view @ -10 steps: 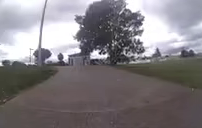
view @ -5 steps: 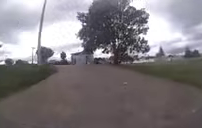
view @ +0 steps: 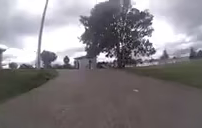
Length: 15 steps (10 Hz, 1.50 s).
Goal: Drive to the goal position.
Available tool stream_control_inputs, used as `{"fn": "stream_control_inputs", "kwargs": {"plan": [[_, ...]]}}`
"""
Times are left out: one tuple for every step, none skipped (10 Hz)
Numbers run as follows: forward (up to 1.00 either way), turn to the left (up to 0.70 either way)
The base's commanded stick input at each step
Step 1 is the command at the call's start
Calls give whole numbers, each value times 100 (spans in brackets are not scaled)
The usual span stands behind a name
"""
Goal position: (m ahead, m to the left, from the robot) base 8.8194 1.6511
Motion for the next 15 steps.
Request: {"fn": "stream_control_inputs", "kwargs": {"plan": [[100,0],[100,0],[100,0],[100,0],[100,0],[100,0],[100,0],[100,0],[100,0],[100,0],[100,0],[100,0],[100,0],[100,0],[100,0]]}}
